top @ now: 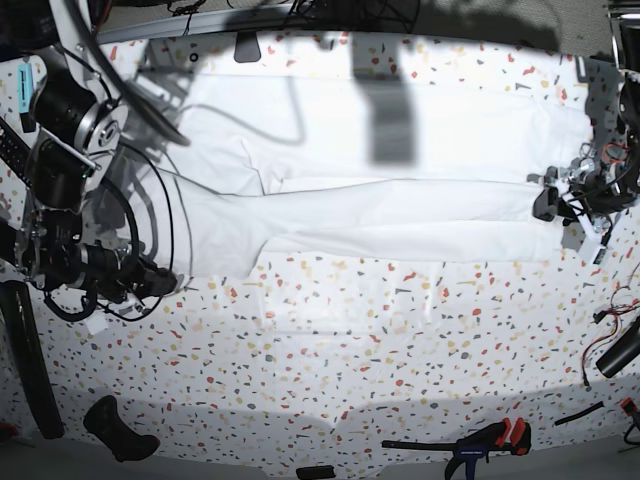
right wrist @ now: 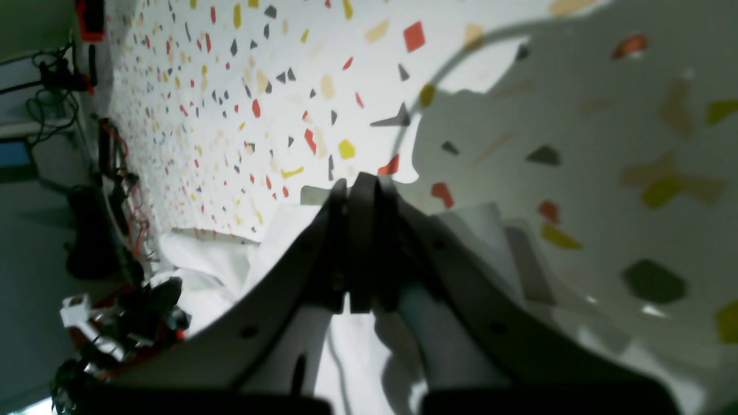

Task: Fold the T-shirt properly
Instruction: 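Hold the strip ends with both grippers and pull them taut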

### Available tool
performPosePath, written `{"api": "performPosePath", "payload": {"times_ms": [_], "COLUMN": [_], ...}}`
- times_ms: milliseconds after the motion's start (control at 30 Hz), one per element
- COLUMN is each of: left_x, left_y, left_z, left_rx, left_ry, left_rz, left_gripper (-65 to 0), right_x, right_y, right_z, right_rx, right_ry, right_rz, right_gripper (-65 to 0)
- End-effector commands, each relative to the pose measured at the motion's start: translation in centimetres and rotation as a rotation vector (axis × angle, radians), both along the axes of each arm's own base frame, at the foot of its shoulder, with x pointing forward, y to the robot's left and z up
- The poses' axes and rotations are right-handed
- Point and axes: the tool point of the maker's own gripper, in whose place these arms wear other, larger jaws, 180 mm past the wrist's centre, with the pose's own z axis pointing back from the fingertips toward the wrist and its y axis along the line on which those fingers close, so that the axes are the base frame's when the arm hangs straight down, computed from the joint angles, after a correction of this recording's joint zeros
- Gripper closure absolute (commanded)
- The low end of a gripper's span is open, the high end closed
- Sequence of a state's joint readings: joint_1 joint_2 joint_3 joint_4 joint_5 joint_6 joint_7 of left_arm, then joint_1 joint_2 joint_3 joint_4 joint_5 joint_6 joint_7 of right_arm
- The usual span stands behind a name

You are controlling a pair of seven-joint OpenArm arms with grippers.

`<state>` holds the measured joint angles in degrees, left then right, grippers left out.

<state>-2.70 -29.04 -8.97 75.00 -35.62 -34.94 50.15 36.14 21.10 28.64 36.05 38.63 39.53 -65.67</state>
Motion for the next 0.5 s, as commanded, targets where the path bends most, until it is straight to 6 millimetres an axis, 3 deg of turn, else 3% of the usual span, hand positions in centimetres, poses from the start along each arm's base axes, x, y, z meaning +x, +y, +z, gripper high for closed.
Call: {"api": "performPosePath", "payload": {"times_ms": [0, 233, 467], "left_x": [1.1, 1.2, 1.2], "left_y": [0.7, 0.6, 0.6], "left_z": [1.6, 1.7, 1.7], "left_rx": [0.006, 0.005, 0.004], "left_ry": [-0.049, -0.052, -0.053], "left_rz": [0.002, 0.003, 0.003], "left_gripper": [-21.8, -21.8, -21.8], "right_x": [1.4, 1.9, 3.1], "right_y": [-0.5, 1.8, 3.0], "right_z": [2.3, 3.1, 6.6], "right_rx": [-0.003, -0.074, -0.136], "right_ry": [-0.066, -0.092, -0.218], "right_rz": [0.003, 0.121, 0.183], "right_gripper": [0.0, 0.0, 0.0]}}
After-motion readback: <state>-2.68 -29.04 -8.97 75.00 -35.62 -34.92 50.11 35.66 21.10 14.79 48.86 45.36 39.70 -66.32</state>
